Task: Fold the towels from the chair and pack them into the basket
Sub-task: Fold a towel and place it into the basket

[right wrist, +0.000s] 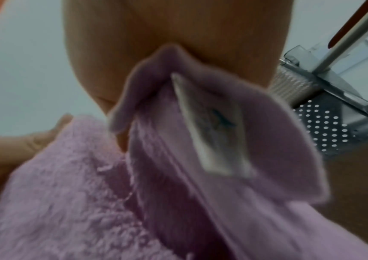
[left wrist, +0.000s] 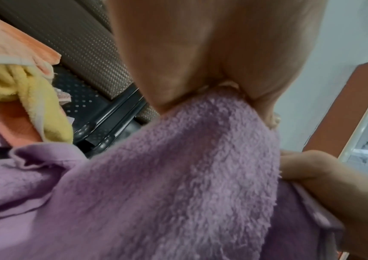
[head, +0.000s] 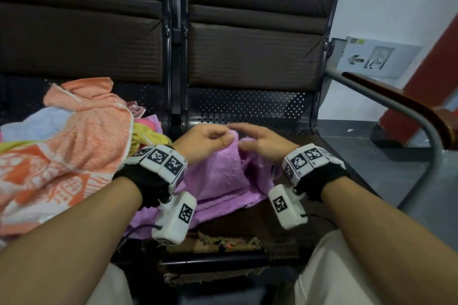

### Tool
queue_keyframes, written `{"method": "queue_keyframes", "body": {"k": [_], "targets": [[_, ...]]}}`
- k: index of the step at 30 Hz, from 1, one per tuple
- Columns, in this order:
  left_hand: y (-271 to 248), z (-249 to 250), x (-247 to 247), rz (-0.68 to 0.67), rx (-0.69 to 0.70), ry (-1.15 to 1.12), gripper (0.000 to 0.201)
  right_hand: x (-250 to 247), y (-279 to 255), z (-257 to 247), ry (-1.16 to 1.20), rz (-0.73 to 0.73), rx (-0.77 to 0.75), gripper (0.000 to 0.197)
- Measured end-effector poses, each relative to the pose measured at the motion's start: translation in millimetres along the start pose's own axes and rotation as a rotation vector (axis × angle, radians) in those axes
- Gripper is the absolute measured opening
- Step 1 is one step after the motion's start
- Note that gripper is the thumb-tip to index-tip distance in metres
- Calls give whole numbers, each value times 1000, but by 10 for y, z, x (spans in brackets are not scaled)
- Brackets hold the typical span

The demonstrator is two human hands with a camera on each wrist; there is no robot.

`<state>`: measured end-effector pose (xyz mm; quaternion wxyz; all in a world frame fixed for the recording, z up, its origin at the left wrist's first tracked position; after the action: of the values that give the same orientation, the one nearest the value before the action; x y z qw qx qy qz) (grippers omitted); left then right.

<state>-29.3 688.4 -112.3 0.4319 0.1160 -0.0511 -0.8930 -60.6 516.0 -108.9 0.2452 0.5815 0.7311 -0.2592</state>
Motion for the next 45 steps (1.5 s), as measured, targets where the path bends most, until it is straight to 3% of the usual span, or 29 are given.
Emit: {"method": "queue_keyframes", "body": {"k": [3,5,10,13,16,20,23,26,29,32,35,38,40,42,45], "targets": [[-71,110,-54,-36,-25,89,20,70,-49,-67,62,-208,9,20],[-127,186,-133,-19,-47,159,26,98,-63,-121,38,-199,-3,14],[-210,305,-320,49,-68,238,30,-19,-48,-306,453,181,-72,28],[-190,321,-350,59,-98,485,42,-140,-5,-386,600,420,-142,32],[-167,317,-369,165,-126,682,48,-322,34,-350,858,587,-96,42],[-133,429,-279,208,-159,852,47,-486,97,-147,751,842,50,37],[-63,595,-106,236,3,833,48,-462,127,-99,624,920,85,36],[28,661,72,266,90,485,49,-436,165,-53,585,839,105,27],[87,599,121,237,53,236,39,-395,156,-45,417,755,47,13],[118,524,101,220,59,113,39,-332,79,-69,158,611,-88,29],[158,477,58,219,62,46,36,-193,-13,-123,132,301,-71,39],[169,482,36,224,53,48,23,-55,-49,-209,136,131,-93,48],[178,484,4,269,49,78,20,-16,-42,-256,173,114,-146,38],[183,465,-23,313,55,130,22,-37,-23,-268,256,201,-153,28],[161,422,-68,355,63,261,21,-126,-3,-263,324,363,-136,33]]}}
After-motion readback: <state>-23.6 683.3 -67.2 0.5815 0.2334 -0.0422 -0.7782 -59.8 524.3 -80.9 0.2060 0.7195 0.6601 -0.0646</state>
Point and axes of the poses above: each hand's wrist, its own y-axis towards the middle knuckle, its own x-axis out of the palm, z = x × y, the point moved 1 cm from there along y, towards the middle knuckle, and after that the axes turned 13 degrees about -y, right-handed, at the moved point
